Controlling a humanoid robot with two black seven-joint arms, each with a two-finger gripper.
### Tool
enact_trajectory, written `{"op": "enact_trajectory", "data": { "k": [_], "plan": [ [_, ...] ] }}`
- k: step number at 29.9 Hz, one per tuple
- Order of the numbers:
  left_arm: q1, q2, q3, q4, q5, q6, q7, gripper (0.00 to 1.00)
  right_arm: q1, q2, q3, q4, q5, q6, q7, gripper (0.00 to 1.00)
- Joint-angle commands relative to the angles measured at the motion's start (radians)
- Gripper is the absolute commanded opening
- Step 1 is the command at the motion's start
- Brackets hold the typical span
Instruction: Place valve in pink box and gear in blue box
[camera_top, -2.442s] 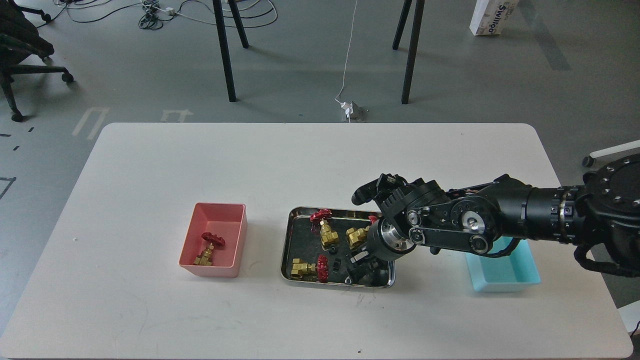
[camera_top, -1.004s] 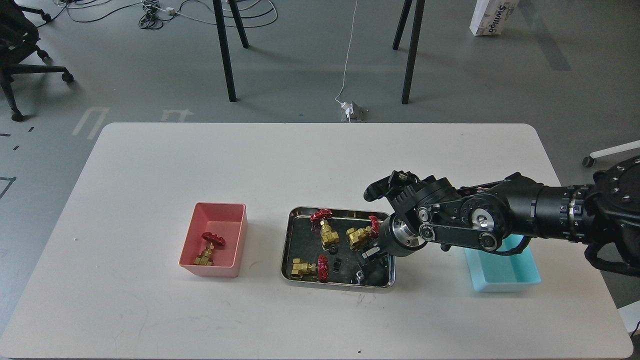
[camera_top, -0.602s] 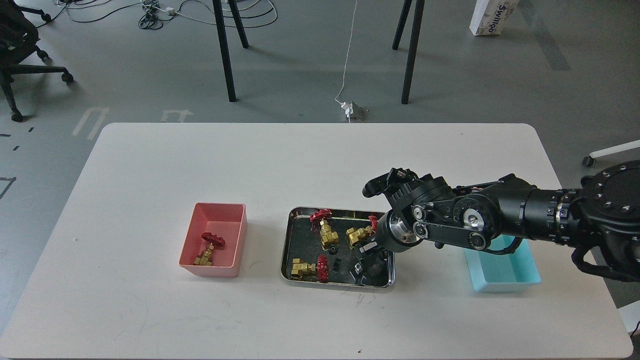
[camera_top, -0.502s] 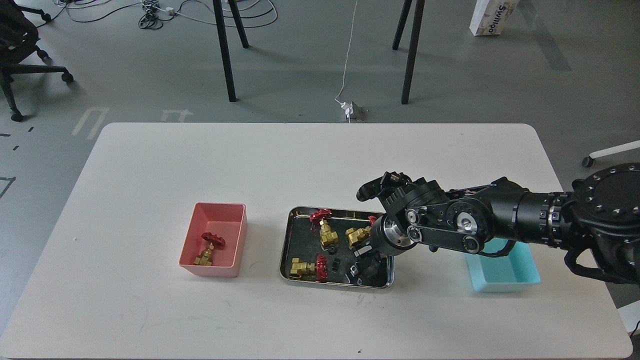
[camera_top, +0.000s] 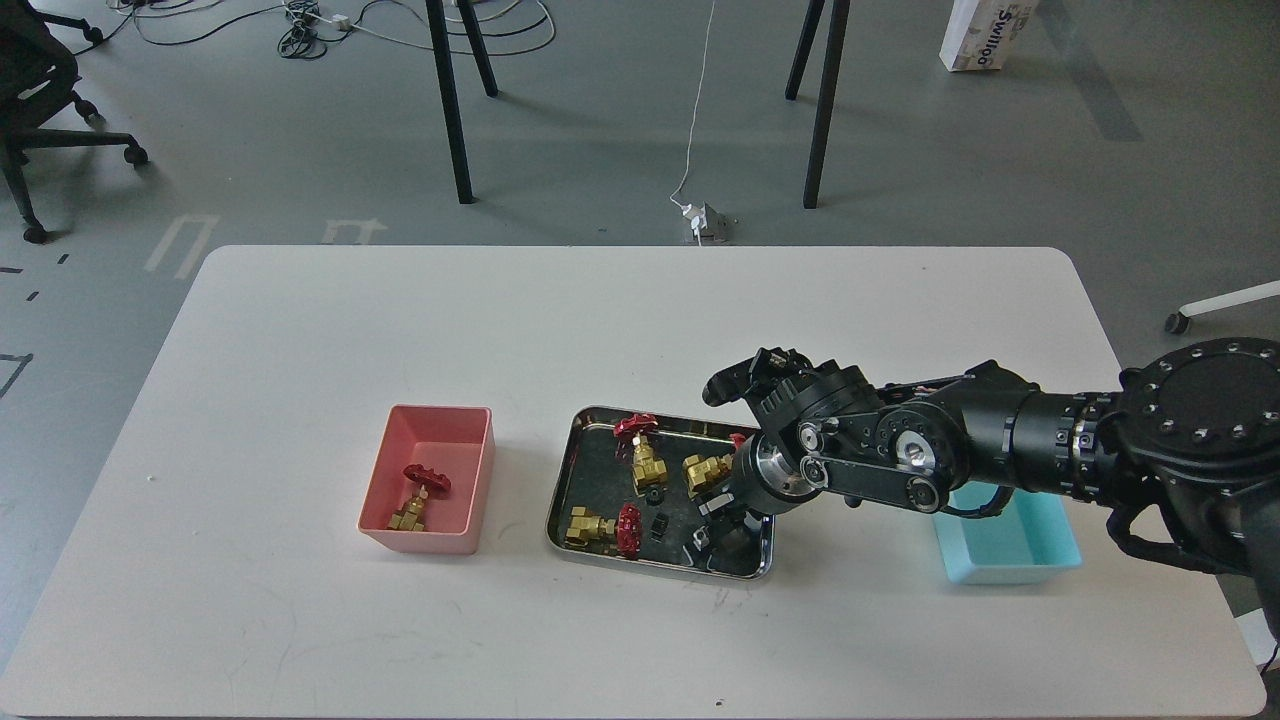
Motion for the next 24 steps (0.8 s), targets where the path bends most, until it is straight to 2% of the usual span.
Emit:
{"op": "enact_trajectory", "data": {
  "k": [1,7,15,20,24],
  "plan": [
    [0.000,0.001,-0.004,0.000,0.000,-0.002,0.000,0.99,0.008,0.000,0.002,0.005,0.003,0.000,0.000,0.13],
    [0.000,0.001,-0.004,0.000,0.000,-0.002,0.000,0.99,0.028,0.000,0.002,0.015,0.007,0.000,0.005,0.03],
    [0.000,0.002,-0.004,0.000,0.000,-0.002,0.000,0.99,0.091,0.000,0.026,0.086,0.015,0.000,0.012,0.03],
    [0.001,-0.002,-0.002,0.000,0.000,-0.001,0.000,0.99,0.158,-0.101,0.048,0.178,0.021,0.000,0.011,0.03],
    [0.001,-0.004,-0.001,0.000,0.000,-0.001,0.000,0.99,0.190,-0.236,0.059,0.239,0.030,0.000,0.008,0.03]
  ]
}}
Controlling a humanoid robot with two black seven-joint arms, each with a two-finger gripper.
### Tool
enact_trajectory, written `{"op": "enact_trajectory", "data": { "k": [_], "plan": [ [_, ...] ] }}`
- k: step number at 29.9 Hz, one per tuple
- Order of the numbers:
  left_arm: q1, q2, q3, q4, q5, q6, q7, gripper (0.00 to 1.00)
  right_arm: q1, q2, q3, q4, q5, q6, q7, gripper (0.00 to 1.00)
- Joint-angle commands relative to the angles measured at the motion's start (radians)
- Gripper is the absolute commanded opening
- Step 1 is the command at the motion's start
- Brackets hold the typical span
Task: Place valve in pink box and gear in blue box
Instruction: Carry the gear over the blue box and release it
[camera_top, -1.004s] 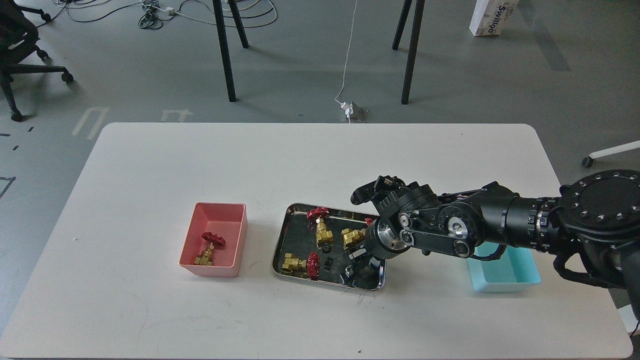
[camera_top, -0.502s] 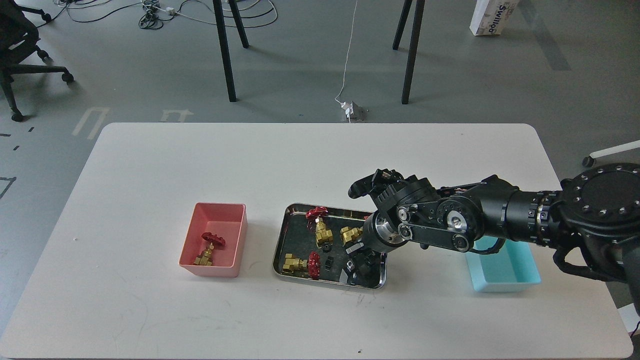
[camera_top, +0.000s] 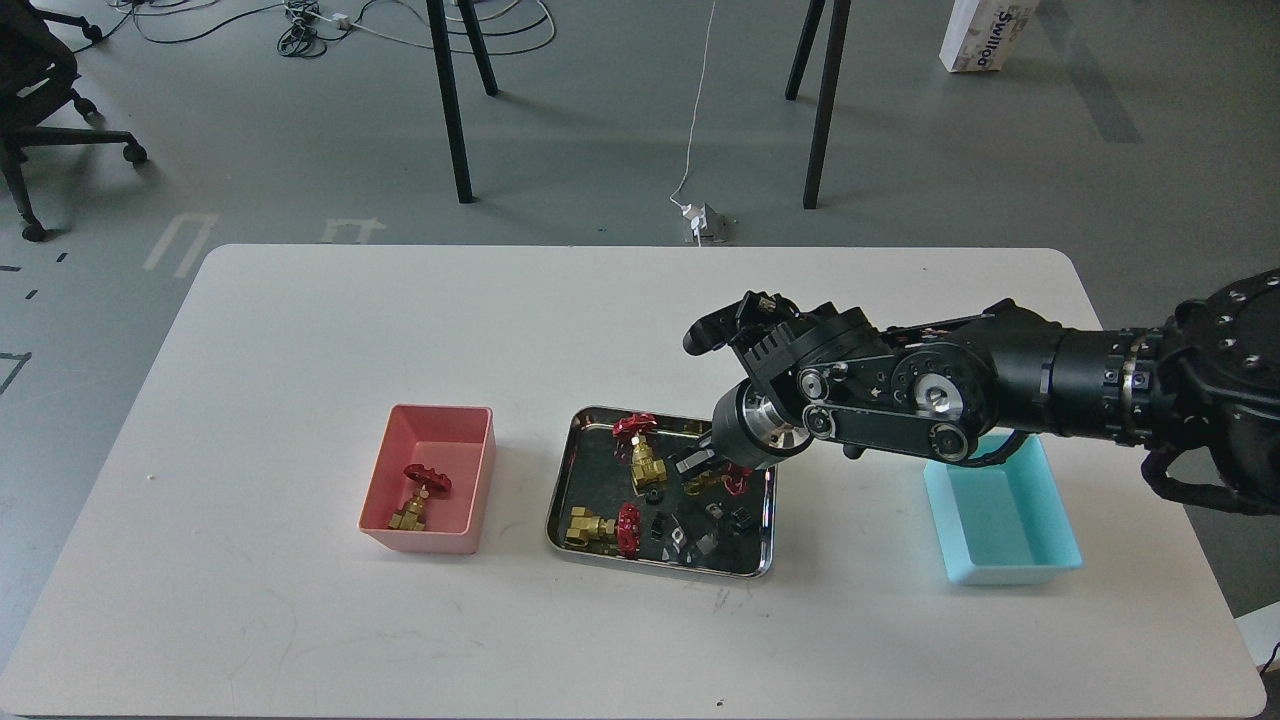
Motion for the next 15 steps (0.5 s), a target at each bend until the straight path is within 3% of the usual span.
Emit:
{"op": "enact_trajectory", "data": {
  "k": [1,10,15],
  "plan": [
    [0.001,-0.003,0.001,0.000,0.000,0.001,0.000,0.99,0.032,-0.141,0.012,0.069,0.004,0.000,-0.002,0.03],
    [0.001,-0.006,0.007,0.000,0.000,0.001,0.000,0.99,0.048,-0.711,0.018,0.401,-0.007,0.000,-0.002,0.04],
    [0.001,-0.007,0.006,0.000,0.000,0.001,0.000,0.99,-0.023,-0.980,0.019,0.504,-0.060,0.000,0.000,0.04]
  ]
}}
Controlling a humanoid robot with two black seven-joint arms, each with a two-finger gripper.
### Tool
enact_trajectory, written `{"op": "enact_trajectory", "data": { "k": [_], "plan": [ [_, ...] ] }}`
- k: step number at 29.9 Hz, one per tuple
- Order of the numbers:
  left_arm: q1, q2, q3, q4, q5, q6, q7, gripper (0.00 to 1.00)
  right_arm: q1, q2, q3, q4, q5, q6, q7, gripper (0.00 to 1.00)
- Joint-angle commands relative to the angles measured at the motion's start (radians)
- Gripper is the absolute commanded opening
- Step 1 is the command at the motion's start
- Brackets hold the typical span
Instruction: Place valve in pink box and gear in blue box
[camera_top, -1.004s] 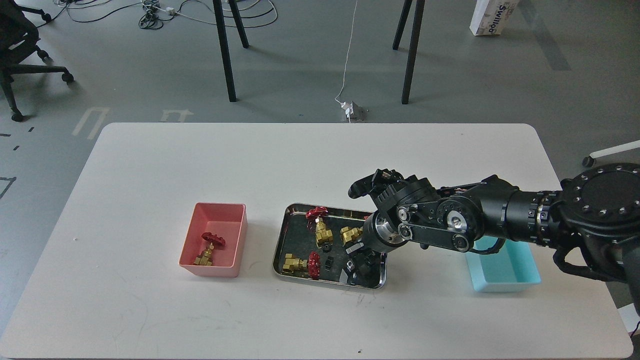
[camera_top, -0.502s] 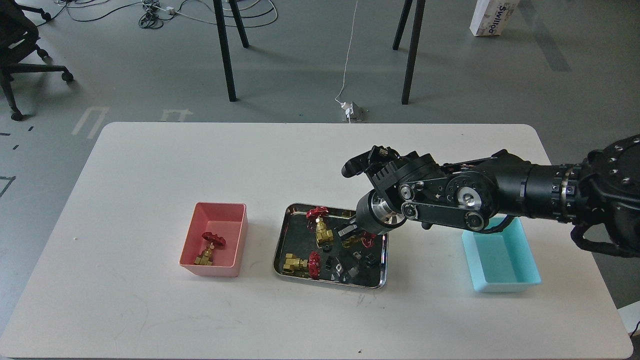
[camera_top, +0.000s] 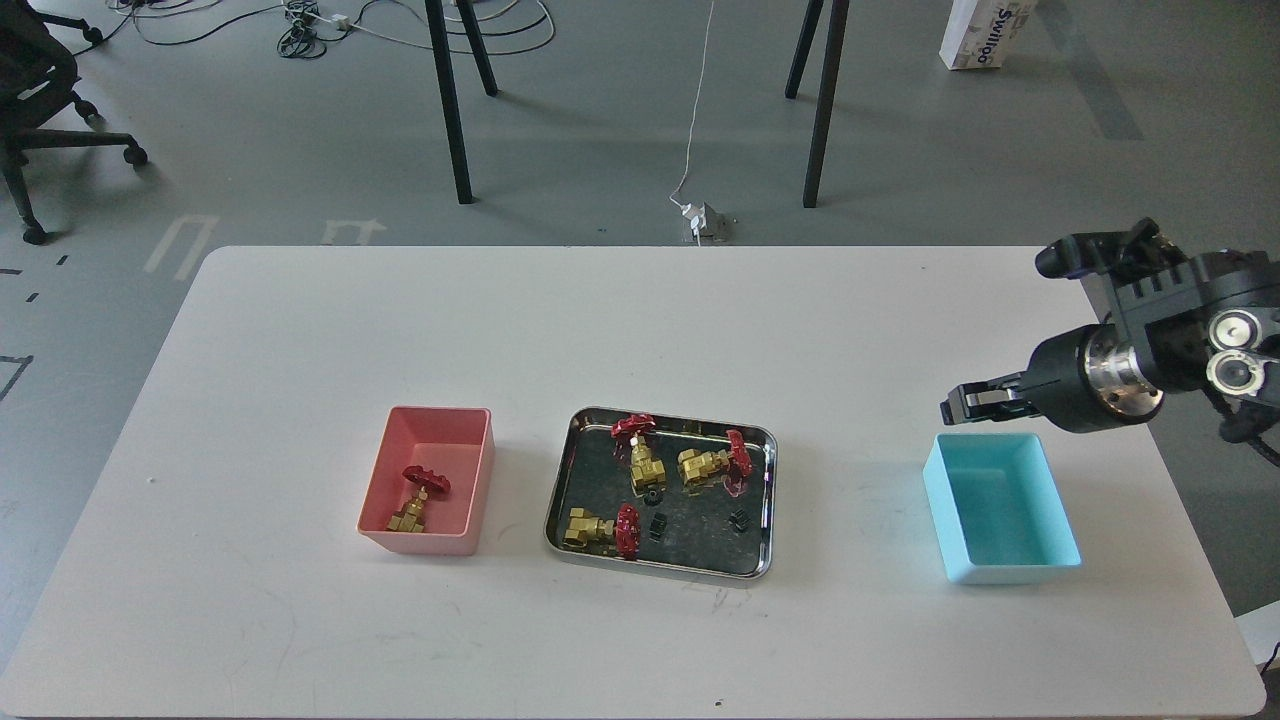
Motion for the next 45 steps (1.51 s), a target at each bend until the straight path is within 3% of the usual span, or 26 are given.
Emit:
{"op": "enact_trajectory", "data": {
  "k": [1,6,13,21,26,29,31,33,37,42,45],
  "plan": [
    [0.000,-0.001,-0.001,0.000,0.000,0.000,0.000,0.99,-0.069,-0.155,0.011,0.048,-0.054,0.000,0.003,0.05],
    [-0.002,-0.001,-0.001,0.000,0.000,-0.002,0.000,0.99,-0.105,-0.163,0.052,0.041,-0.066,0.000,0.005,0.07],
    [0.000,0.001,-0.005,0.000,0.000,0.000,0.000,0.99,-0.125,-0.122,0.057,0.028,-0.066,0.000,0.005,0.31],
    [0.000,0.005,-0.006,0.000,0.000,0.000,0.000,0.99,-0.143,-0.093,0.077,0.022,-0.063,0.000,0.005,0.49],
    [0.000,0.005,-0.005,0.000,0.000,-0.002,0.002,0.99,-0.143,-0.084,0.201,0.012,-0.045,0.000,0.006,0.57],
    [0.000,-0.001,0.000,0.003,0.000,0.001,0.002,0.99,-0.145,-0.001,0.394,-0.092,0.086,0.000,0.000,0.64],
    [0.003,-0.012,0.005,0.003,0.000,0.007,0.005,0.99,-0.148,0.097,0.509,-0.258,0.205,0.000,-0.008,0.71],
    [0.001,-0.053,0.008,0.002,0.000,0.010,0.011,0.99,-0.148,0.215,0.615,-0.423,0.283,-0.091,-0.008,0.77],
    [0.009,-0.102,0.011,0.002,0.002,0.020,0.028,0.99,-0.163,0.390,0.804,-0.637,0.346,-0.404,-0.006,0.92],
    [0.012,-0.154,0.040,-0.003,0.005,0.021,0.051,0.99,-0.169,0.606,0.997,-0.844,0.391,-0.738,0.008,0.94],
    [0.017,-0.156,0.086,-0.031,0.006,0.029,0.052,0.99,-0.175,0.680,1.039,-0.913,0.389,-0.855,0.009,0.96]
  ]
}}
